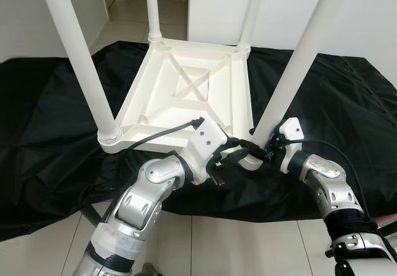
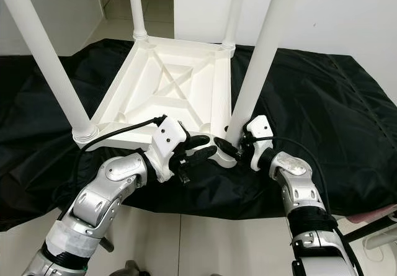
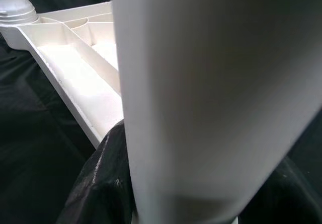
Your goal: Building children table
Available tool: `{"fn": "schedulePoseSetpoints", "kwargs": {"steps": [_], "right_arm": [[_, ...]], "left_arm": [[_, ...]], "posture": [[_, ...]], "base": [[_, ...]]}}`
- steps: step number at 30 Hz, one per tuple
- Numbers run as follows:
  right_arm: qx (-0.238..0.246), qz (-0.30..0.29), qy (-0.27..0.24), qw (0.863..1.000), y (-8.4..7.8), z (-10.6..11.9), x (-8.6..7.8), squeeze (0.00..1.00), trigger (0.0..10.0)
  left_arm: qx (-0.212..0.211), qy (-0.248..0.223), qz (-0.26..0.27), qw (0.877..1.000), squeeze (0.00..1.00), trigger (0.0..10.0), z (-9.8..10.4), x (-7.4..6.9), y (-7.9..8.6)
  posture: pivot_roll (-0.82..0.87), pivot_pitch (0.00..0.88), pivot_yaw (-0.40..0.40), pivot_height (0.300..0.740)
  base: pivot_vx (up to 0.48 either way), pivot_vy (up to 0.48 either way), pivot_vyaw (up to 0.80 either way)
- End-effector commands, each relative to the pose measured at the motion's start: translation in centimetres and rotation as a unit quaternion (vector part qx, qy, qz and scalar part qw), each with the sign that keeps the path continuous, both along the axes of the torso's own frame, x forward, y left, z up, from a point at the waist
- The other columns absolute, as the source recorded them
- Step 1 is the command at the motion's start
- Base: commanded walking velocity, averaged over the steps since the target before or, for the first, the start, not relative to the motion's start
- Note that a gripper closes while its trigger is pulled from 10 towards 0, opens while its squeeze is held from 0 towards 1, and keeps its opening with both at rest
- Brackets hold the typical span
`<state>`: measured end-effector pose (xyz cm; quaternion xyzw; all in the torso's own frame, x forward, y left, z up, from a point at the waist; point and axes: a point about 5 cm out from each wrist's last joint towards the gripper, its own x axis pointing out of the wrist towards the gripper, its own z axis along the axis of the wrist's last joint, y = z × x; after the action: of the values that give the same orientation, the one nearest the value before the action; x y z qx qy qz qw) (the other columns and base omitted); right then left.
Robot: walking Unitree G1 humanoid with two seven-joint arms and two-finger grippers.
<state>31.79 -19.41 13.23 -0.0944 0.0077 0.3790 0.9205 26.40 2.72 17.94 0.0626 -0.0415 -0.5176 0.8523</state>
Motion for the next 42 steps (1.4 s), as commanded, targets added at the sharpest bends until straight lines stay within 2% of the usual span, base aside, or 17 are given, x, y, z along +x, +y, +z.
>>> {"fn": "schedulePoseSetpoints", "kwargs": {"steps": [1,4,8,10,12,16,18,19,20,21,24,28,29,32,36,37,42], "right_arm": [[0.000,0.003,0.015,1.000,0.4,-0.8,-0.5,0.00,10.0],[0.005,-0.009,0.012,1.000,0.6,-0.8,-0.6,0.00,10.0],[0.006,-0.091,-0.003,0.996,1.6,-1.0,-0.8,0.00,10.0],[0.009,-0.101,-0.001,0.995,1.8,-1.1,-0.9,0.00,10.0],[0.017,-0.162,-0.002,0.987,2.6,-1.5,-1.2,0.00,10.0],[0.020,-0.187,-0.002,0.982,2.9,-1.7,-1.4,0.00,10.0],[0.039,-0.253,-0.002,0.967,3.3,-1.6,-1.7,0.00,10.0],[0.039,-0.253,-0.002,0.967,3.3,-1.6,-1.7,0.00,10.0],[0.063,-0.335,-0.004,0.940,3.5,-1.4,-2.1,0.00,10.0],[0.063,-0.335,-0.004,0.940,3.5,-1.4,-2.1,0.00,10.0],[0.078,-0.387,-0.009,0.919,3.6,-1.3,-2.4,0.00,10.0],[0.080,-0.400,-0.011,0.913,3.6,-1.2,-2.5,0.00,10.0],[0.086,-0.415,-0.015,0.906,4.1,-1.0,-2.8,0.00,10.0],[0.090,-0.426,-0.018,0.900,4.4,-0.9,-3.0,0.00,10.0],[0.094,-0.430,-0.027,0.898,4.5,-0.5,-2.9,0.00,10.0],[0.098,-0.425,-0.037,0.899,4.6,-0.2,-2.8,1.00,10.0],[0.118,-0.395,-0.061,0.909,3.6,0.9,-2.6,1.00,10.0]], "left_arm": [[0.003,-0.001,0.020,1.000,0.00,10.0,-0.1,0.3,0.1],[0.008,-0.001,0.021,1.000,0.00,10.0,-0.2,0.3,0.1],[0.015,-0.001,0.018,1.000,0.00,10.0,-0.4,0.3,0.1],[0.013,0.000,0.017,1.000,0.00,10.0,-0.4,0.2,0.1],[0.011,0.002,0.017,1.000,0.00,10.0,-0.3,0.3,0.0],[0.012,0.002,0.017,1.000,0.00,10.0,-0.4,0.3,0.0],[0.013,0.001,0.015,1.000,0.00,10.0,-0.4,0.3,0.1],[0.013,0.001,0.015,1.000,0.00,10.0,-0.4,0.3,0.1],[0.015,0.001,0.015,1.000,0.00,10.0,-0.4,0.4,0.1],[0.015,0.001,0.015,1.000,0.00,10.0,-0.4,0.4,0.1],[0.017,0.001,0.015,1.000,0.00,10.0,-0.4,0.5,0.2],[0.017,0.001,0.015,1.000,0.00,10.0,-0.4,0.5,0.2],[0.016,0.001,0.018,1.000,0.00,10.0,-0.4,0.5,0.2],[0.015,0.002,0.021,1.000,0.00,10.0,-0.4,0.5,0.2],[0.014,0.003,0.022,1.000,0.00,10.0,-0.4,0.4,0.1],[0.013,0.003,0.023,1.000,0.00,10.0,-0.5,0.4,0.1],[0.012,0.001,0.026,1.000,0.00,10.0,-0.4,0.3,0.2]], "posture": [[0.00,0.000,-0.007,0.740],[-0.01,0.000,-0.007,0.740],[-0.01,0.000,-0.005,0.740],[-0.01,0.000,-0.005,0.740],[-0.02,0.000,0.001,0.740],[-0.02,0.000,0.001,0.740],[-0.02,0.000,0.008,0.740],[-0.02,0.000,0.008,0.740],[-0.03,0.000,0.012,0.740],[-0.03,0.000,0.012,0.740],[-0.03,0.000,0.010,0.740],[-0.03,0.000,0.010,0.740],[-0.02,0.000,0.001,0.740],[-0.02,0.000,0.001,0.740],[-0.01,0.000,-0.007,0.740],[-0.01,0.000,-0.009,0.740],[0.00,0.000,-0.016,0.740]], "base": [[0.000,0.000,0.00],[0.000,0.000,0.00],[0.000,0.000,0.00],[0.000,0.000,0.00],[0.000,0.000,0.00],[0.000,0.000,0.00],[0.000,0.000,0.00],[0.000,0.000,0.00],[0.000,0.000,0.00],[0.000,0.000,0.00],[0.000,0.000,0.00],[0.000,0.000,0.00],[0.000,0.000,0.00],[0.000,0.000,0.00],[0.000,0.000,0.00],[0.000,0.000,0.00],[0.000,0.000,0.00]]}}
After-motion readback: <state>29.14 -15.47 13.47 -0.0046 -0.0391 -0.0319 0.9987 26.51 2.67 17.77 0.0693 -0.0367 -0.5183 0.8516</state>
